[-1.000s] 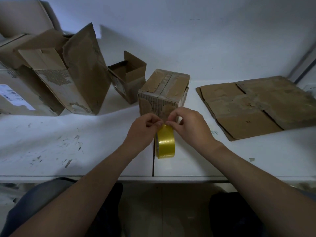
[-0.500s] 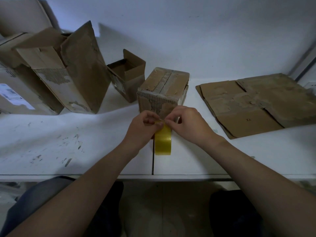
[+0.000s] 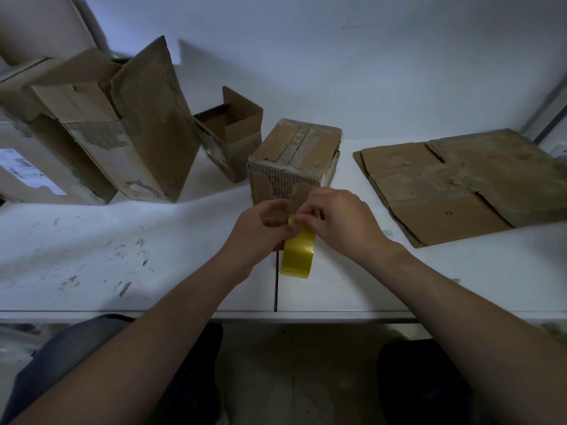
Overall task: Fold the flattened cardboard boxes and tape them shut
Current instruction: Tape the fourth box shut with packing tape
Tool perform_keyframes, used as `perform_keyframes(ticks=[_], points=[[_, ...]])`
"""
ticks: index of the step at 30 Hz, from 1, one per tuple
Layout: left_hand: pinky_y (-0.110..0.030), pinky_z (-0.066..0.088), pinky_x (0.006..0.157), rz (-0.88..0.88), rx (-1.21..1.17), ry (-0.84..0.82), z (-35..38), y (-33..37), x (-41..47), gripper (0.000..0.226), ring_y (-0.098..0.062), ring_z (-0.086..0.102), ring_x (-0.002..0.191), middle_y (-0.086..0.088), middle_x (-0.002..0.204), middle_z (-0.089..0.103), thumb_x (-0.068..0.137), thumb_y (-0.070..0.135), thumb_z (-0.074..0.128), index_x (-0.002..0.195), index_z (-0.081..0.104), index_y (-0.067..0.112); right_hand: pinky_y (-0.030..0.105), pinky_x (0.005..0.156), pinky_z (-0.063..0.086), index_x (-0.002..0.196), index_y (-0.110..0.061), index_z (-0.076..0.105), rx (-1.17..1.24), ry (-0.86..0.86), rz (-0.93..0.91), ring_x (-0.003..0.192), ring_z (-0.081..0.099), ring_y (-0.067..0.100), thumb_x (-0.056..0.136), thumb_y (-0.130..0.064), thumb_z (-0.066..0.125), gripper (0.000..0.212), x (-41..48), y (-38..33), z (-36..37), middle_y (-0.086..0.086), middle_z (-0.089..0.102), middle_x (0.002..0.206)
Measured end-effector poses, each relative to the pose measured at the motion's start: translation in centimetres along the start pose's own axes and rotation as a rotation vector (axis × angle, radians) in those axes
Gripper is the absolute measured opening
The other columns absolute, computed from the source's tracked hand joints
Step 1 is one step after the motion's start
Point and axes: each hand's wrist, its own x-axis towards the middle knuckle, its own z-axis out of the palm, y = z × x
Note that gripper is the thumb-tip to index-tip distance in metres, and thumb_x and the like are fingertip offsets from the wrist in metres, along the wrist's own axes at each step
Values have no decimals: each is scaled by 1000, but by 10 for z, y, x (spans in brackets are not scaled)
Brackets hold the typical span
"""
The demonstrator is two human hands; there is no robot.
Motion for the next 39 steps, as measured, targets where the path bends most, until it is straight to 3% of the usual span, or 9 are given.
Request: perform_keyframes(ticks=[8, 15, 20, 23, 28, 30, 33, 37, 39], points=[[-46, 58, 93, 2, 96, -53, 5, -1, 3, 51, -24, 69, 107, -7, 120, 70, 88, 9, 73, 137, 60, 15, 39, 74, 51, 79, -32, 72, 174, -61, 117, 81, 58, 9, 91, -30, 70, 13, 0, 2, -2, -13, 61, 86], [-41, 59, 90, -99, 110, -98, 3, 2, -2, 49, -24, 68, 106, -7, 117, 69, 85, 5, 75, 130, 58, 11, 26, 66, 49, 72, -34, 73, 227, 20, 274, 74, 59, 4, 79, -33, 83, 13, 5, 6, 0, -14, 67, 82], [-41, 57, 91, -127, 132, -24, 1, -1, -1, 34, -22, 66, 105, -4, 116, 67, 86, 24, 77, 116, 63, 17, 22, 61, 45, 76, -34, 75, 172, -49, 214, 64, 57, 0, 81, -33, 82, 8, 7, 2, -1, -16, 68, 74], [-34, 54, 85, -62, 274, 31, -7, 6, 2, 22, -15, 64, 98, 6, 103, 69, 84, 24, 78, 103, 66, 25, 25, 63, 47, 78, -39, 71, 70, -60, 190, 69, 59, 1, 84, -38, 78, 9, 9, 1, -6, -17, 68, 80], [-22, 50, 71, 121, 857, 108, -58, 17, 5, 33, -9, 65, 89, 12, 94, 67, 82, 32, 79, 110, 63, 30, 36, 76, 57, 101, -37, 72, -65, -6, 222, 79, 63, 11, 91, -42, 67, 13, 20, 6, -19, -14, 69, 96], [-25, 51, 76, 148, 962, 247, -80, 13, 8, 25, -15, 65, 92, 12, 91, 66, 84, 29, 77, 106, 65, 30, 36, 74, 57, 110, -37, 70, -101, 9, 267, 75, 62, 14, 93, -42, 63, 20, 25, 9, -20, -11, 69, 96], [-45, 46, 96, 42, 1077, 364, -102, 7, 17, 27, -19, 59, 102, 13, 95, 64, 81, 22, 74, 101, 60, 34, 41, 71, 59, 117, -36, 68, -109, 25, 304, 74, 64, 18, 93, -42, 61, 26, 32, 10, -21, -7, 67, 87], [-44, 41, 97, -124, 1159, 357, -105, 0, 29, 29, -22, 57, 99, 12, 91, 59, 80, 25, 75, 101, 58, 34, 41, 73, 58, 127, -31, 63, -90, -4, 341, 79, 63, 17, 94, -40, 61, 34, 39, 12, -22, -6, 64, 88], [-45, 44, 100, -46, 1129, 378, -98, -2, 38, 26, -26, 59, 108, 4, 111, 61, 87, 22, 65, 111, 62, 30, 32, 62, 53, 132, -32, 62, -68, -12, 355, 66, 56, 9, 98, -36, 56, 34, 41, 20, -22, -11, 59, 82]])
